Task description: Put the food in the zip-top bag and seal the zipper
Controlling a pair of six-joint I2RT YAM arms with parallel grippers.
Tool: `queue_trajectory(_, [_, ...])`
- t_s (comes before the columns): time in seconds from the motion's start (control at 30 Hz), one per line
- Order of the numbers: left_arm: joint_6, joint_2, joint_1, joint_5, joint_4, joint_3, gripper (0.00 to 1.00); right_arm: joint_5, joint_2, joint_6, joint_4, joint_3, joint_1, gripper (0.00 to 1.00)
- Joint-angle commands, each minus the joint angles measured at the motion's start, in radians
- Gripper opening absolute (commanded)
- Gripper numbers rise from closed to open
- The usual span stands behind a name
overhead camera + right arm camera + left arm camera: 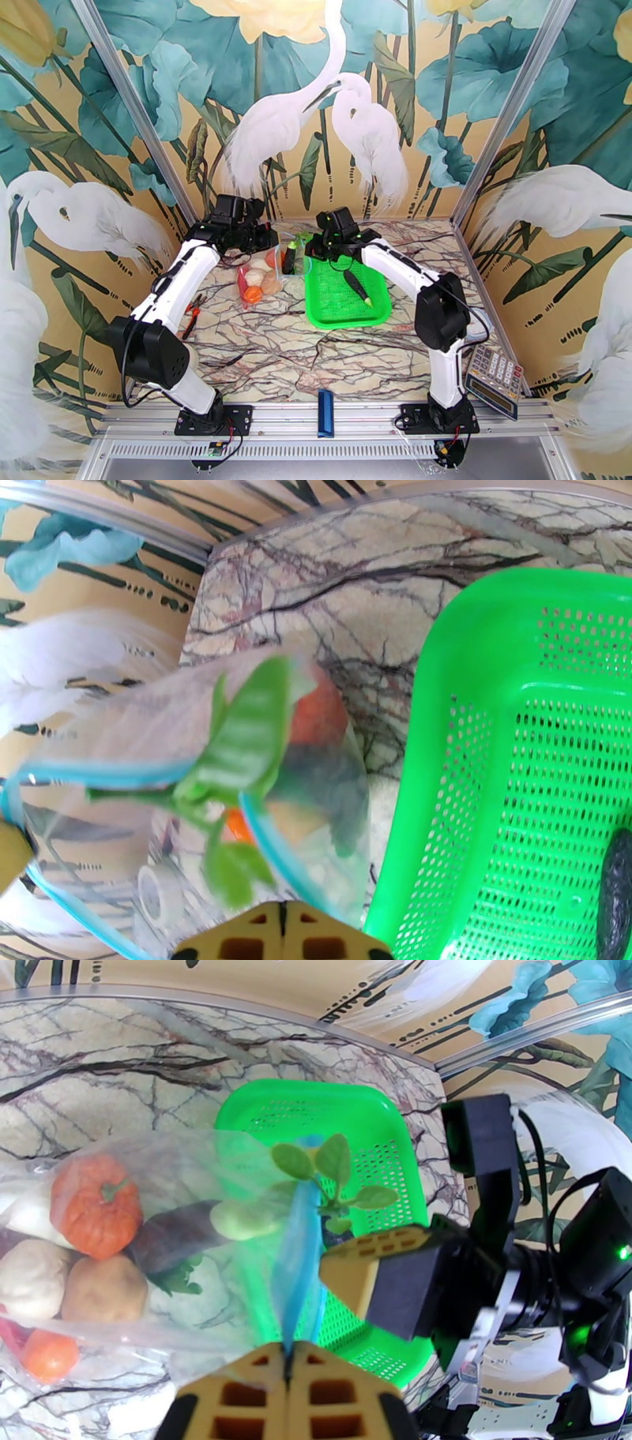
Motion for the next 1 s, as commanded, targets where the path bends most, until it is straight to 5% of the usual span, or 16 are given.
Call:
queue_trajectory(0.0, [0.024, 0.017, 0.005, -0.025, -0.044, -0.01, 0.0, -0.001, -0.004, 0.05, 0.087, -0.019, -0.006, 0.0])
queue_trajectory(0.17, [0.022, 0.037, 0.004, -0.019, -0.038, -0.009, 0.0, -0.024, 0.012, 0.033, 0.072, 0.049, -0.006, 0.0])
queue_trajectory(0.23, [0.022, 0.037, 0.004, -0.019, -0.035, -0.005, 0.0, -0.018, 0.011, 0.018, 0.049, 0.061, -0.005, 0.24])
queue_trajectory(0.27, [0.022, 0.037, 0.004, -0.019, -0.035, -0.004, 0.0, -0.007, 0.004, 0.009, 0.047, 0.052, -0.006, 0.28])
queue_trajectory(0.6, [0.022, 0.045, 0.007, -0.016, -0.036, 0.003, 0.0, 0.055, -0.05, -0.076, -0.059, -0.056, -0.004, 0.45])
queue_trajectory(0.87, [0.021, 0.065, 0.006, -0.01, -0.039, 0.027, 0.0, -0.004, -0.031, -0.053, -0.012, -0.079, 0.005, 0.38])
queue_trajectory(0.97, [0.021, 0.07, 0.006, -0.008, -0.038, 0.027, 0.0, -0.02, -0.008, -0.052, -0.014, -0.056, 0.007, 0.28])
